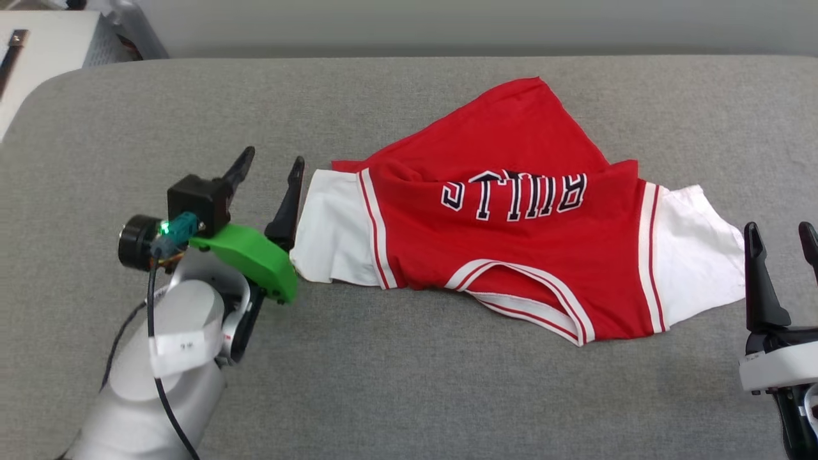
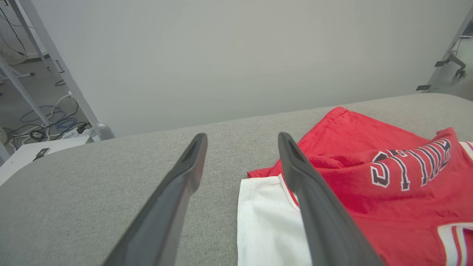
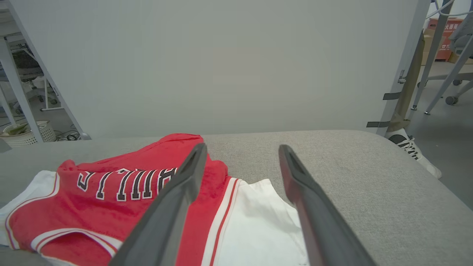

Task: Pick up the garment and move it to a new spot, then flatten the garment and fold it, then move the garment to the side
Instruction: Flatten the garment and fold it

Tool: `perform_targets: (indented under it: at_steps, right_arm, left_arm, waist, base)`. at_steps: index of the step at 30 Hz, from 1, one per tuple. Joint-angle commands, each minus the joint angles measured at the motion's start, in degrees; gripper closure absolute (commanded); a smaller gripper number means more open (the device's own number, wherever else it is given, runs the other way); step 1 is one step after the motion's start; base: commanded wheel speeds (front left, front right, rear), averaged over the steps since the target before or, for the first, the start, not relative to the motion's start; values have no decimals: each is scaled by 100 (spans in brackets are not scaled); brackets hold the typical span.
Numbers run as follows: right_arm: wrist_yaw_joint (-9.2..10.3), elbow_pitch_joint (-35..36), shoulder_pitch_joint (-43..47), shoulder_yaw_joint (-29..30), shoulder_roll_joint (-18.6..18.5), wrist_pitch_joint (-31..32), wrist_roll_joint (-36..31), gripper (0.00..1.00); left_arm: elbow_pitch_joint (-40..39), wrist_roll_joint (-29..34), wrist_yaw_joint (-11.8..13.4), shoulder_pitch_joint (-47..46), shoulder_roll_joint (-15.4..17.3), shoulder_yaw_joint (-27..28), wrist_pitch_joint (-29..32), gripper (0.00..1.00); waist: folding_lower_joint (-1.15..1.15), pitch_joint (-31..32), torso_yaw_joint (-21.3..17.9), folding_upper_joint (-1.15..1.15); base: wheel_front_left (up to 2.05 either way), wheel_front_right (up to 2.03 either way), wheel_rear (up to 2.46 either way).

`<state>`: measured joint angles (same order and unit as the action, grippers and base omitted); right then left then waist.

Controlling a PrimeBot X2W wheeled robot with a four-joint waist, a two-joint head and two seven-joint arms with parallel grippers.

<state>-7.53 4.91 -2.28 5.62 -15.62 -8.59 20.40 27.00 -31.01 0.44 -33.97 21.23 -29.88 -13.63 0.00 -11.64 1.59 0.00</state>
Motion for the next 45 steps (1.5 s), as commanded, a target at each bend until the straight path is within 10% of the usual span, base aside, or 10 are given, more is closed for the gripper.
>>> perform_targets:
  at_steps: [1, 12, 23, 37, 45]
  right_arm:
    - [4, 50, 86, 6, -6, 32, -23, 0]
    - [4, 105, 365, 10, 179, 50, -38, 0]
    - [4, 133, 398, -140, 182, 89, -34, 0]
    - [4, 180, 202, -247, 118, 172, 15, 0]
    - [4, 150, 8, -299, 72, 131, 27, 0]
  left_arm:
    - [-189, -40, 113, 293, -63, 76, -67, 0]
    - [-2026, 146, 565, 2084, -708, 936, -135, 0]
    - [-1731, 453, 433, 2357, -776, 963, -36, 0]
    - [-1564, 579, 1127, 1499, -226, 674, 3196, 0]
    - [-1332, 752, 1376, 1090, -34, 687, 3718, 0]
  waist:
    - [0, 295, 256, 0]
    - [0, 506, 347, 0]
    - [0, 367, 192, 0]
    - [0, -353, -204, 0]
    - [0, -714, -413, 0]
  base:
    - [0, 0, 0]
    - [0, 0, 0]
    - [0, 0, 0]
    - [0, 0, 0]
    - [0, 0, 0]
